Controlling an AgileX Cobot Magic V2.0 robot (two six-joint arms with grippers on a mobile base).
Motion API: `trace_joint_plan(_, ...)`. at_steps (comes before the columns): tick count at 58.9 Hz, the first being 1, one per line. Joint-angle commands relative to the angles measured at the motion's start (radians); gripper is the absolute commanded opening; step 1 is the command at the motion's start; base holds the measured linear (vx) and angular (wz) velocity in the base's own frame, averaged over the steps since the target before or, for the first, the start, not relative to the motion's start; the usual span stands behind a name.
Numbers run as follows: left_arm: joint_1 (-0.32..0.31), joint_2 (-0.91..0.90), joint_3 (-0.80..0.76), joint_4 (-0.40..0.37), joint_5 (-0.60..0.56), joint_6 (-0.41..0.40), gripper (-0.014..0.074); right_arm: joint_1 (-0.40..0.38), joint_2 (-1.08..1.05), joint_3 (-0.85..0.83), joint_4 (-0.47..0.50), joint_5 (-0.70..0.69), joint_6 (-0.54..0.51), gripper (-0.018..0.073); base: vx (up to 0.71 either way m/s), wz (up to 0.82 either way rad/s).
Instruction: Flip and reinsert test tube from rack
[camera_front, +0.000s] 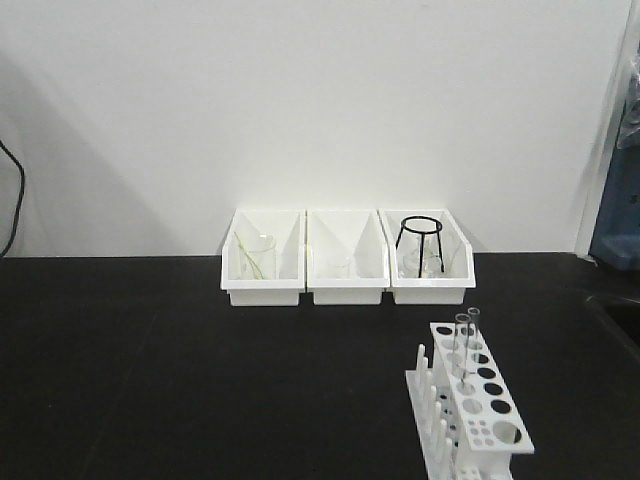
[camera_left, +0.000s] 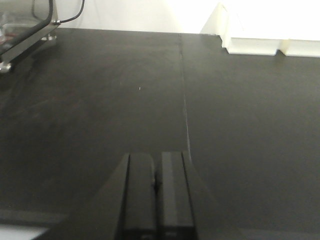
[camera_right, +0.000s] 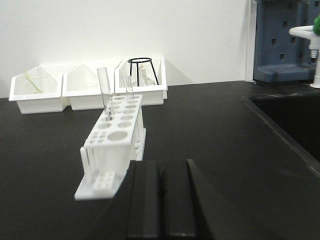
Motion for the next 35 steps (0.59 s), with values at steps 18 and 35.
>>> trace_joint_plan(18, -0.007, -0.011, 0.000, -0.004, -0.088, 0.000, -0.0006, -0.001, -0.011, 0.000, -0.005, -0.088, -0.003, -0.0008, 0.32, 0.03)
trace_joint_plan(35, -0.007, -0.011, 0.000, -0.004, -0.088, 0.000, -0.0006, -0.001, -0.011, 0.000, -0.005, -0.088, -0.003, -0.0008, 0.21, 0.01)
